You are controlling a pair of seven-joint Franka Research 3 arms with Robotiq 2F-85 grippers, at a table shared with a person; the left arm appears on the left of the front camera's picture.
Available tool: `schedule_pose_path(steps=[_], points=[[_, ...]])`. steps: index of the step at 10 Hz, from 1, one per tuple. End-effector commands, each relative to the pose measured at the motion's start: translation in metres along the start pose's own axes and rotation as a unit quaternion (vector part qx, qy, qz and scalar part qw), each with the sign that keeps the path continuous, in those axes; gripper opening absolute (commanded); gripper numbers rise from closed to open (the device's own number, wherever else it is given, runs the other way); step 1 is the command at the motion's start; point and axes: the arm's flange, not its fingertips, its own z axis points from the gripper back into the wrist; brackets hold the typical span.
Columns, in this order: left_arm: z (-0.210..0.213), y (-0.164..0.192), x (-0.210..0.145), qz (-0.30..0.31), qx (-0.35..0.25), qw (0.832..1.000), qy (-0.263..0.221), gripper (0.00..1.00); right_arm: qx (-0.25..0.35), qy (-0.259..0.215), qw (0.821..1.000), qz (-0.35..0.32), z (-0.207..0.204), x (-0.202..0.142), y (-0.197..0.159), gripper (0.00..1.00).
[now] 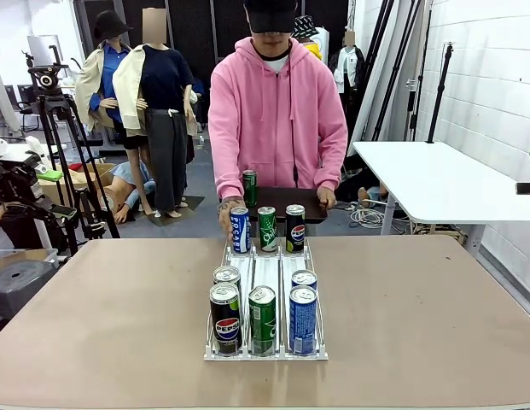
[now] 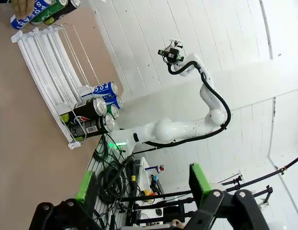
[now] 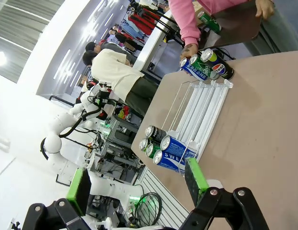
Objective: Retrieve and hand over the desired beverage to the person.
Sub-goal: Pick up another can of the same type that the person held from the Automatic Can Dispenser.
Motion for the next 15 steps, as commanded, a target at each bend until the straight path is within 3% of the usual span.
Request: schedule_pose_path(steps=[1,15], points=[[-0.0009,-0.0003,-0.0017,0.002,0.003,1.000,-0.004,1.00,0.008,0.000,1.000,0.004,-0.0007,0.0000,0.0003,1.00],[-0.0009,-0.0003,-0.0017,0.002,0.003,1.000,-0.004,1.00,0.008,0.000,1.000,0.004,-0.0007,0.0000,0.0003,1.00]])
